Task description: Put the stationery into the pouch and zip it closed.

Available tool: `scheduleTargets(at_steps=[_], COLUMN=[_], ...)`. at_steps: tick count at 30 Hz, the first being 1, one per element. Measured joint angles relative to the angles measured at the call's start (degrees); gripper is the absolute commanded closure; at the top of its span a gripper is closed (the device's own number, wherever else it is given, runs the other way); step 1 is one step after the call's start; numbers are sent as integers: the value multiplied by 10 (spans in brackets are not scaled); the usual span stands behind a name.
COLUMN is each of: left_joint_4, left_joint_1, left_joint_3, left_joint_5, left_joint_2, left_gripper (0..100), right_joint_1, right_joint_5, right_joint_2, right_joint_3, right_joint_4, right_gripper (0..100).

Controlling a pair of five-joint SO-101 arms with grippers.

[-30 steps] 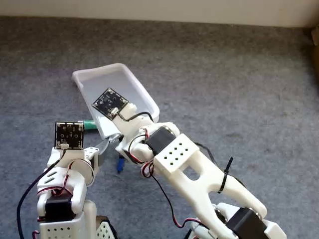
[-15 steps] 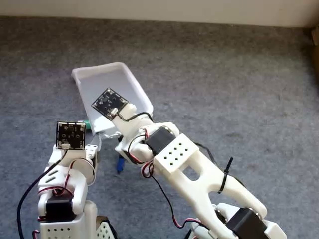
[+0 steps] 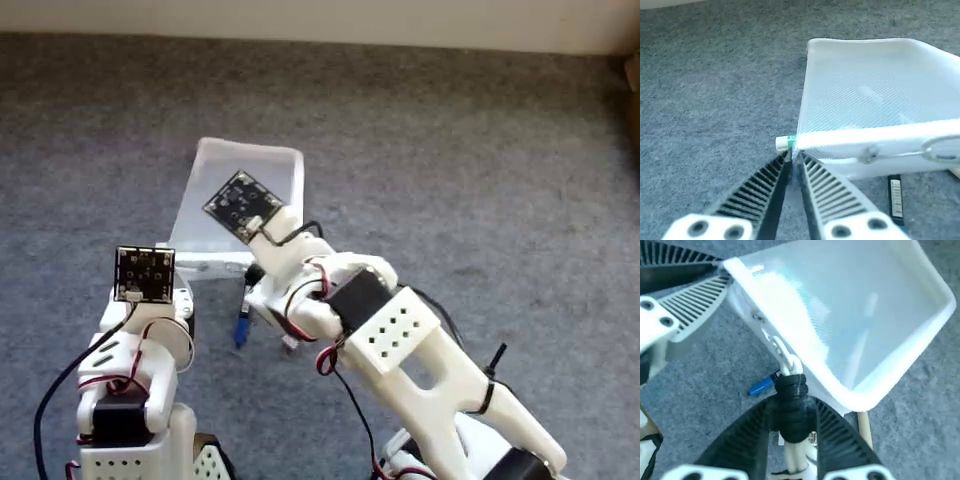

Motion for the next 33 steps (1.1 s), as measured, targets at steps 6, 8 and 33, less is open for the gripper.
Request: scheduleTargets(at_steps=[6,8,33], left_joint_4=[0,0,0], left_joint_1=[0,0,0], left_joint_3=[-1,-1,-1], left_joint_5=[0,0,0], left_joint_2=[0,0,1], left_gripper=[994,994,982], right_joint_1=[28,40,156], right_joint_5=[0,0,0], right_joint_2=[-10,-10,-16], right_joint_3=[19,19,19], right_joint_4=[0,2,70], right_gripper=[993,993,993])
